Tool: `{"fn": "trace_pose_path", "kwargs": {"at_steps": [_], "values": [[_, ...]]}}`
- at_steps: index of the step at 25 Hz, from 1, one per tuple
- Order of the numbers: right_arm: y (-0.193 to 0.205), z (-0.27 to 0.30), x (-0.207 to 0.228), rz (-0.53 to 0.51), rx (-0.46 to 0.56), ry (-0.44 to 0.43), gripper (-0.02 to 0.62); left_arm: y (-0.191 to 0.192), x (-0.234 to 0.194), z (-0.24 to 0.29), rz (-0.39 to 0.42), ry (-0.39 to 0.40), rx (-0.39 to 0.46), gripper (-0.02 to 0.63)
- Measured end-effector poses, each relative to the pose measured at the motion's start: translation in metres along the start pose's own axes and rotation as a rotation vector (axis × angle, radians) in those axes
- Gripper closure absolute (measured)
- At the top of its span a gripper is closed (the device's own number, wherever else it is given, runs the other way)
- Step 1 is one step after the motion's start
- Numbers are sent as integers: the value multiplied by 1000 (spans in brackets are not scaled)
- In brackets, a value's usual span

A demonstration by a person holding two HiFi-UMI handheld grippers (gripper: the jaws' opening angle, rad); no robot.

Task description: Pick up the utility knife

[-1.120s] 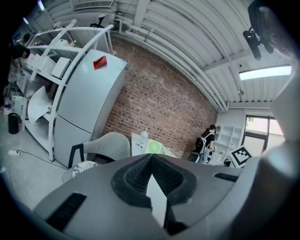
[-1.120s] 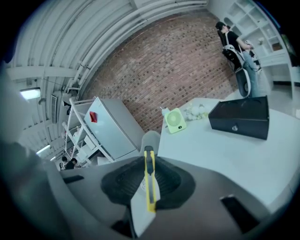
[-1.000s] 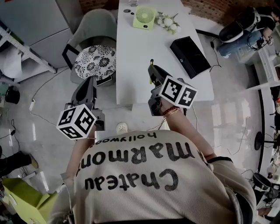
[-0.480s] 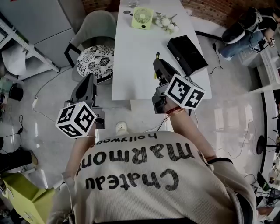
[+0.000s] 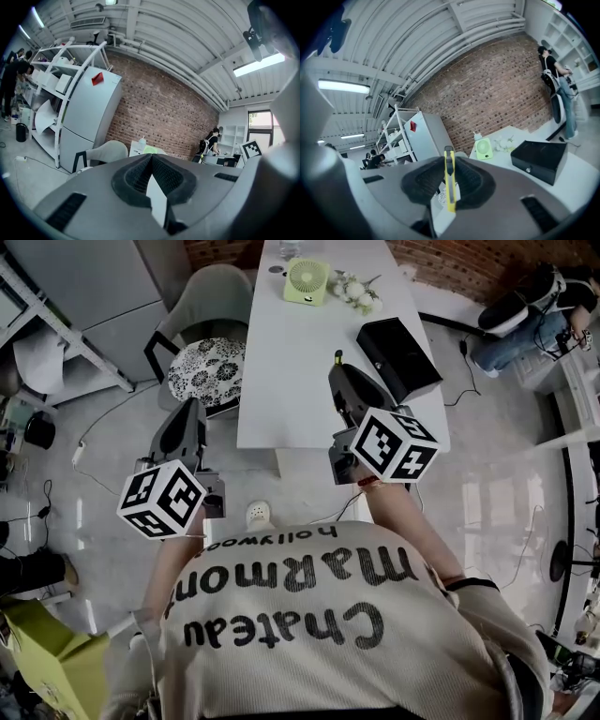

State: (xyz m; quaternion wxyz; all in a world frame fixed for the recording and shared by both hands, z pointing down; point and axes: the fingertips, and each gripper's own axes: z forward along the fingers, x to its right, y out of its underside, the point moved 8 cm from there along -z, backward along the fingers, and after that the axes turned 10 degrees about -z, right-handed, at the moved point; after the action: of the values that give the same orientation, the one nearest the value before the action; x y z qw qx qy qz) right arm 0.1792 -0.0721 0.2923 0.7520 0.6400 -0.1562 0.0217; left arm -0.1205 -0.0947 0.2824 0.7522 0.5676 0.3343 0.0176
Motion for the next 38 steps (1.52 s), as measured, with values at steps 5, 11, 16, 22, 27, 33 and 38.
{"fn": "trace_pose_path", "kwargs": {"at_steps": [5,11,16,22,27,33,38], "values": [[-5,-9,-1,-72,12,-12,525,8,7,-8,5,-20,6,606],[-5,-19,-1,-161,0,-15,525,13,17,-17,25,-36,16,606],[-1,-22,2,-226,-32,0,525,18,21,-21,43,-48,19,606],[2,-27,7,-248,-58,15,523,22,27,-24,37,-57,22,606],[7,-34,12,-269,-78,17,523,32,33,-28,34,-59,15,606],[8,-42,17,-283,-88,12,523,36,40,-30,29,-65,20,606],[13,-49,19,-285,-99,3,523,43,45,-37,29,-69,20,606]]}}
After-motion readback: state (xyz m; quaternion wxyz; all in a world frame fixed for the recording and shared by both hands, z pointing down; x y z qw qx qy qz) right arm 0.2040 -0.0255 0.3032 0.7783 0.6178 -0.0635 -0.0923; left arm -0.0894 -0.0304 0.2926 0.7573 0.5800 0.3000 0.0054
